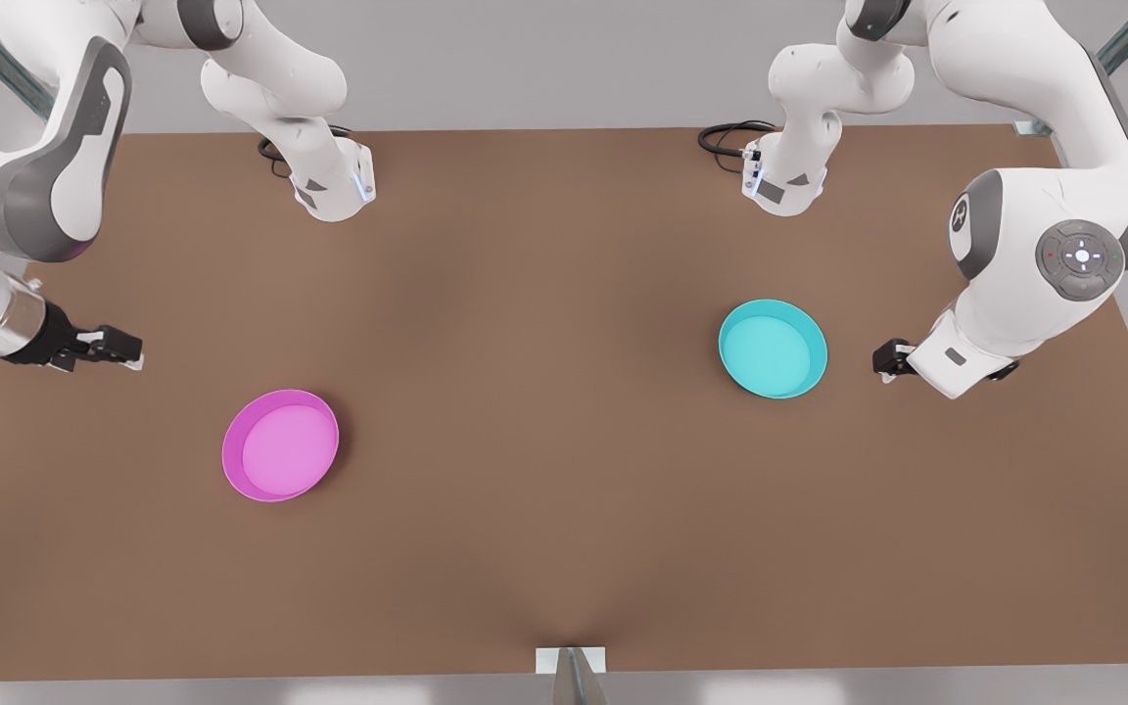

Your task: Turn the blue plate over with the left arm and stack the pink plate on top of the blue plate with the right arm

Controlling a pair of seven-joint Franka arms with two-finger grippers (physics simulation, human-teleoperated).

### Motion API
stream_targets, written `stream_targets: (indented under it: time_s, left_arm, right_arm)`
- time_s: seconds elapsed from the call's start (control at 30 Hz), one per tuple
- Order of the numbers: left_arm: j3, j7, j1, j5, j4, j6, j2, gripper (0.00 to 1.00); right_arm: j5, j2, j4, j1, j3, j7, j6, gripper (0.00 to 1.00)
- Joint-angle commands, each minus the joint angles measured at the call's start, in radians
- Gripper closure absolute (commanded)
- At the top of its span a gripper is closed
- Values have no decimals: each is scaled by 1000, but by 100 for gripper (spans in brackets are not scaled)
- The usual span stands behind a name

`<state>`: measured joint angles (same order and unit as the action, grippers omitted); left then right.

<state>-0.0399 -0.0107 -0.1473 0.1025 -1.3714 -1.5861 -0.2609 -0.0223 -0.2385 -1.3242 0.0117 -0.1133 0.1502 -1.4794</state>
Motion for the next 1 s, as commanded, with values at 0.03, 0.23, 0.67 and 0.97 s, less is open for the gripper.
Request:
stream_targets:
  time_s: [0.03,0.23,0.67,0.97]
  left_arm:
    - [0,-5,0,-1,-2,0,-1,0]
    - [-136,-161,2,-362,-261,-129,-38,0]
    - [-255,-738,11,-576,-614,-321,-181,0]
    - [-255,-838,-3,-573,-690,-416,-215,0]
  right_arm:
    - [5,2,29,-16,4,6,5,0]
    - [70,15,-72,5,93,-52,-71,0]
    - [71,39,-194,10,77,-84,-182,0]
    - [90,-7,-179,8,76,-78,-213,0]
